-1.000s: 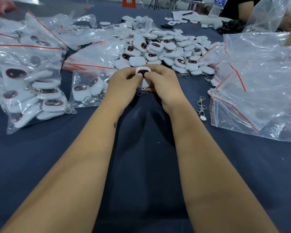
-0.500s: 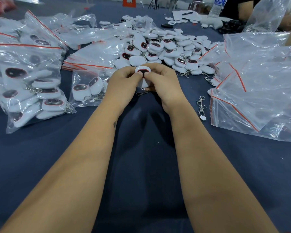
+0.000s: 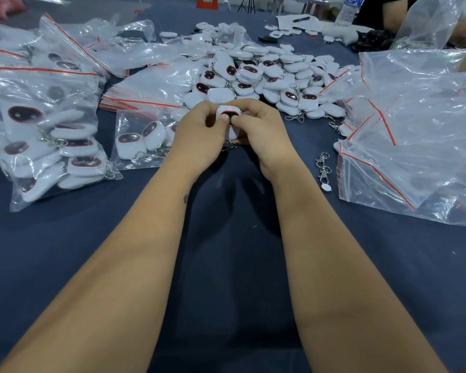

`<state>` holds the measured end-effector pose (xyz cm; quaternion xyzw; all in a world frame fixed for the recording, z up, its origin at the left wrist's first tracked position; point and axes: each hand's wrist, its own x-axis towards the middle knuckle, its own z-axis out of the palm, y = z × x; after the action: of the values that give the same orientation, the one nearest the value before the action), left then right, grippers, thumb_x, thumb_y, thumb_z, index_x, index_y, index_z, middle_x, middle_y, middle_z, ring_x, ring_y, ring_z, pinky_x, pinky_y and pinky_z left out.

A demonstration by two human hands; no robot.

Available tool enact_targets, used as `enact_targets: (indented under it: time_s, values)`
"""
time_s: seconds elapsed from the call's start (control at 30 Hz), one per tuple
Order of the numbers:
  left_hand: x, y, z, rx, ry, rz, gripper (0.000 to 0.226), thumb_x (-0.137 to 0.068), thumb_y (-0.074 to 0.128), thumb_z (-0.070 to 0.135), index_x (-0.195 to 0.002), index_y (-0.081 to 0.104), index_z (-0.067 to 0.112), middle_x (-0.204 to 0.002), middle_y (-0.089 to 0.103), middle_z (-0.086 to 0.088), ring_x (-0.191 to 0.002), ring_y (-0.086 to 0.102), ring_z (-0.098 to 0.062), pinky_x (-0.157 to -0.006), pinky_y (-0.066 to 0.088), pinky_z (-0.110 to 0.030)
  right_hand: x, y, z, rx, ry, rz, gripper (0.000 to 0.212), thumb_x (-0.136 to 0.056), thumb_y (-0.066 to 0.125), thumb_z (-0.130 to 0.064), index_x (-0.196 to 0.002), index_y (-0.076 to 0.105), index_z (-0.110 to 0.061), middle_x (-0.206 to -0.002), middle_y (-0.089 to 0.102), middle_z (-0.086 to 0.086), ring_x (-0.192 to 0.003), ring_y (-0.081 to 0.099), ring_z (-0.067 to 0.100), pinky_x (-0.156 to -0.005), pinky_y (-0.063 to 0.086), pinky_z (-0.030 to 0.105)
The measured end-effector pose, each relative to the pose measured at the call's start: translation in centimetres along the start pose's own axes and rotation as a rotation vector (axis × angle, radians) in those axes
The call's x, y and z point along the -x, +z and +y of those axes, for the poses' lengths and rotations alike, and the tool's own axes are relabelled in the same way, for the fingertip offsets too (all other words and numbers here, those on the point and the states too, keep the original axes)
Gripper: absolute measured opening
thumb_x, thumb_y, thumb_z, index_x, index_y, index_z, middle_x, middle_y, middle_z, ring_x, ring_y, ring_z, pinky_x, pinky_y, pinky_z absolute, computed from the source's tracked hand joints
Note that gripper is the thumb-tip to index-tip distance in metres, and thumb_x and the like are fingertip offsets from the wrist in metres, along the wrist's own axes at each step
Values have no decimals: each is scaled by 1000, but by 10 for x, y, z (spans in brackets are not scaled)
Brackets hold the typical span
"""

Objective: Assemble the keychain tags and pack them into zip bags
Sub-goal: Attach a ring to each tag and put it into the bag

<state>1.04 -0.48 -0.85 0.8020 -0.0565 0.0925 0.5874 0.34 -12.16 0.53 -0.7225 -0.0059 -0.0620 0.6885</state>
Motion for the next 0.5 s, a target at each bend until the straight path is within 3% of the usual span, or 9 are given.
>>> enact_targets:
  time_s: [0.1, 0.2, 0.3, 0.4, 0.5]
  values:
    - [-1, 1, 0, -37, 5, 9, 12, -99, 50, 29, -101, 61, 24, -89, 61, 13, -79, 55, -2, -65, 40, -17, -1, 1, 1, 11, 5, -1, 29, -89, 49, 8, -107, 67, -6, -92, 65, 15, -80, 63, 20, -75, 56, 33]
    - [0, 1, 2, 26, -7, 8, 15, -98, 51, 29, -105, 64, 24, -90, 64, 15, -78, 57, 1, -66, 42, -16, -1, 1, 1, -2, -10, 12, 28, -89, 52, 7, -107, 67, -7, -87, 66, 9, -76, 64, 16, -70, 56, 28]
    - [4, 0, 6, 68, 26, 69, 19, -97, 49, 20, -109, 63, 23, -108, 65, 5, -93, 58, -4, -80, 45, -17, -1, 1, 3, -21, -28, 43, 24, -91, 53, 3, -106, 65, -11, -87, 66, 7, -78, 63, 14, -73, 54, 31]
    - [5, -6, 7, -152, 133, 203, 26, -93, 45, 6, -108, 59, 21, -119, 53, -1, -111, 53, -15, -93, 43, -25, -1, 1, 5, -33, -47, 109, 18, -93, 57, -3, -105, 62, -16, -92, 65, 9, -85, 58, 18, -80, 49, 37]
    - [5, -8, 4, -494, 183, 191, 26, -92, 51, 12, -117, 60, 14, -121, 54, -10, -115, 50, -28, -88, 41, -34, -1, 0, 4, -61, -58, 175, 15, -95, 56, -6, -100, 57, -21, -86, 66, 3, -78, 57, 14, -71, 45, 28]
